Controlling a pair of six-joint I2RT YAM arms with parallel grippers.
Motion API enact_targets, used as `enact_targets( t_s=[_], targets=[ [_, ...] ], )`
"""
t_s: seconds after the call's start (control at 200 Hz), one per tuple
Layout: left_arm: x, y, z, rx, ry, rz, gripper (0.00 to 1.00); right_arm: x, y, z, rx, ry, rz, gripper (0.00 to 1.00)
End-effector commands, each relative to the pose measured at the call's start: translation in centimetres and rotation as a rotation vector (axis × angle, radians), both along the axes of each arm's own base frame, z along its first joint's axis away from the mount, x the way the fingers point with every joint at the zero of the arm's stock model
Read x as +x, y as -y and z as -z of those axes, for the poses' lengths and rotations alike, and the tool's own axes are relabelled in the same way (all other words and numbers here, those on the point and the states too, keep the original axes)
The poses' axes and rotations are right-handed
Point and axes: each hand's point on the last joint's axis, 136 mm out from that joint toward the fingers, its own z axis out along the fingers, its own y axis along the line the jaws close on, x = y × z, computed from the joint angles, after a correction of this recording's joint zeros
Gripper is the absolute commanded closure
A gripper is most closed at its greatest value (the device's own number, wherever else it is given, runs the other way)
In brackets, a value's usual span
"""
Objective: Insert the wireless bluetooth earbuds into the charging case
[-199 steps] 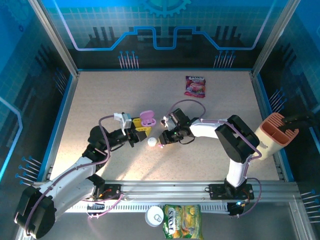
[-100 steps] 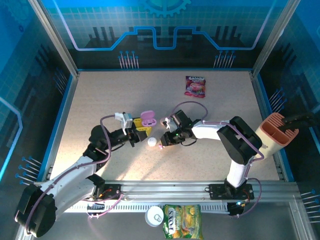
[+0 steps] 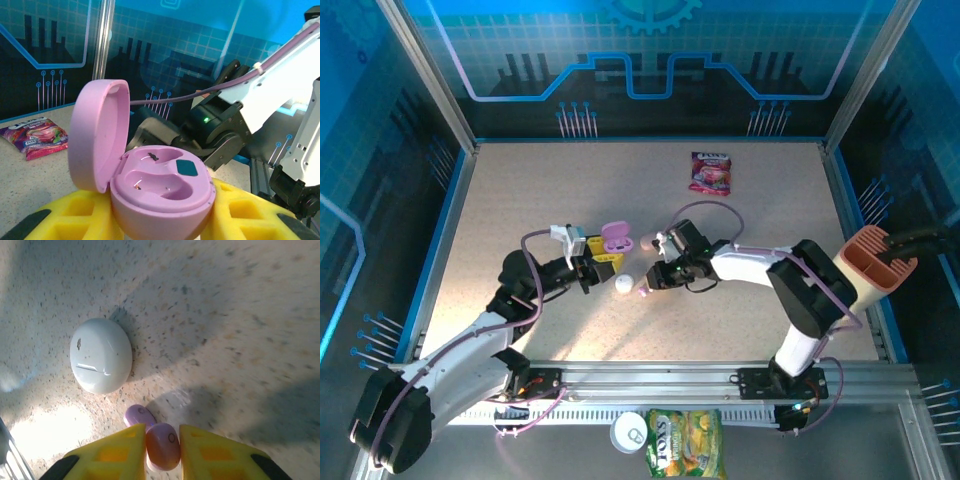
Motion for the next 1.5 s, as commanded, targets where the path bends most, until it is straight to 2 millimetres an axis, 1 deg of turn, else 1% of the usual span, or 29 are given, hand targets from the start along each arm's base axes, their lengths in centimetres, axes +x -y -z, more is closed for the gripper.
enact_targets(
  t_s=[0.0, 0.155, 0.3, 0.38, 0.485, 0.69, 0.9, 0.915, 1.04, 1.096, 1.136, 1.146, 1.161, 1.291, 1.351, 1.441, 1.496],
  targets=[
    [0.2, -0.2, -1.3, -0.017, 0.051, -0.016, 0.7, 1.4, 2.8, -1.0, -0.076, 0.068, 0.15, 0.78],
    [0.3, -0.3, -1.2, -0.014, 0.052, -0.02, 0.7, 1.8, 7.1, -1.5, -0.258, 0.128, 0.347, 0.78],
    [0.3, -0.2, -1.2, -0.011, 0.055, -0.016, 0.7, 1.6, 10.7, -2.3, -0.415, 0.19, 0.543, 0.82],
    [0.4, -0.1, -1.3, -0.009, 0.057, -0.011, 0.7, 1.1, 12.3, -2.4, -0.491, 0.2, 0.628, 0.82],
    [0.4, 0.1, -1.3, -0.007, 0.057, -0.003, 0.7, 0.5, 13.7, -2.3, -0.566, 0.194, 0.699, 0.83],
    [0.4, 0.2, -1.5, -0.005, 0.062, 0.006, 0.7, 0.0, 14.2, -2.3, -0.619, 0.184, 0.74, 0.84],
    [0.3, 0.2, -1.3, -0.006, 0.057, 0.007, 0.7, -0.5, 14.4, -1.7, -0.647, 0.163, 0.721, 0.84],
    [0.2, 0.2, -1.3, -0.007, 0.057, 0.007, 0.7, 0.1, 13.9, -2.4, -0.624, 0.172, 0.727, 0.84],
    [0.2, 0.2, -1.2, -0.006, 0.054, 0.008, 0.69, 0.3, 13.5, -2.8, -0.606, 0.183, 0.711, 0.84],
    [0.2, 0.2, -1.3, -0.008, 0.054, 0.009, 0.69, 0.4, 13.4, -3.3, -0.582, 0.201, 0.702, 0.84],
    [0.2, 0.1, -1.3, -0.008, 0.055, 0.008, 0.69, 0.8, 13.0, -4.1, -0.545, 0.226, 0.698, 0.84],
    [0.2, 0.2, -1.2, -0.007, 0.053, 0.009, 0.69, 0.4, 13.3, -3.8, -0.552, 0.224, 0.689, 0.84],
    [0.2, 0.2, -1.2, -0.007, 0.053, 0.009, 0.69, 0.4, 13.3, -3.8, -0.545, 0.231, 0.682, 0.84],
    [0.4, 0.3, -1.0, -0.005, 0.048, 0.011, 0.69, 0.4, 13.2, -5.6, -0.444, 0.287, 0.667, 0.83],
    [0.5, 0.5, -0.9, -0.006, 0.044, 0.019, 0.69, 0.3, 13.5, -6.4, -0.427, 0.306, 0.665, 0.83],
    [0.6, 0.6, -0.9, -0.013, 0.042, 0.027, 0.69, 0.1, 14.0, -7.0, -0.451, 0.321, 0.651, 0.83],
    [0.7, 0.7, -0.9, -0.015, 0.04, 0.029, 0.69, -0.1, 14.6, -7.2, -0.505, 0.321, 0.637, 0.83]
  ],
)
